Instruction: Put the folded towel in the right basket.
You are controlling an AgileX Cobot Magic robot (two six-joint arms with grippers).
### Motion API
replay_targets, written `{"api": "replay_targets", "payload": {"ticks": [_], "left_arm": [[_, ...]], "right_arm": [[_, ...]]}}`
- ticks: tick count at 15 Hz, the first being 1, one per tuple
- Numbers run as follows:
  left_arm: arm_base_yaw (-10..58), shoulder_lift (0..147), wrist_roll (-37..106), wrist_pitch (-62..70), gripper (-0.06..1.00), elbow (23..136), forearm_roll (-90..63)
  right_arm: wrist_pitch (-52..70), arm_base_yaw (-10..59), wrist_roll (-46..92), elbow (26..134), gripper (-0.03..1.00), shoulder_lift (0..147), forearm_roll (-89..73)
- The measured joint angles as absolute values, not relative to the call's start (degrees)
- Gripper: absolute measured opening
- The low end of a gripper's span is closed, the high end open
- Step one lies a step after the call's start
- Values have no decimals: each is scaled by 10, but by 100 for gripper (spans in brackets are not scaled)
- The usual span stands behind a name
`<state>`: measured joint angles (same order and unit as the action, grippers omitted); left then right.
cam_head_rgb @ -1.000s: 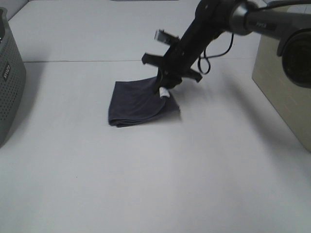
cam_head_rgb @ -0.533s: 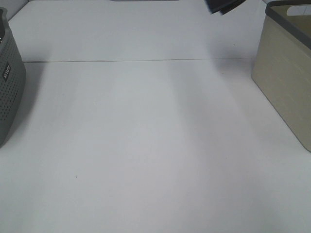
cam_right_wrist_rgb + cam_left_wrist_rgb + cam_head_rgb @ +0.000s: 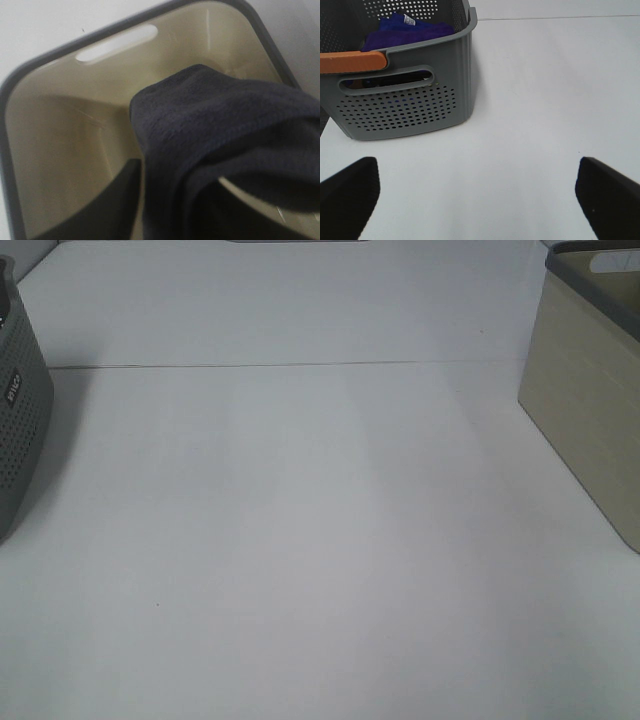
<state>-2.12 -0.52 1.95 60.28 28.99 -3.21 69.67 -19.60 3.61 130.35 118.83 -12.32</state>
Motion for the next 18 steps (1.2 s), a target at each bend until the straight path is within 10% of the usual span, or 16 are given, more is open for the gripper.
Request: {"api": "replay_targets", "payload": {"ticks": [2, 4, 13, 18], "left_arm": [[-21, -5, 19, 603, 99, 290, -32], [-21, -5, 19, 603, 99, 290, -32], [-21, -5, 19, 603, 99, 290, -32], [-21, -5, 19, 603, 99, 290, -32]], "right_arm": [[699, -195, 36, 1272, 77, 1188, -104], [700, -195, 54, 1263, 94, 1188, -128], [697, 30, -41, 1179, 97, 1058, -20], [647, 59, -39, 806, 97, 742, -38]]}}
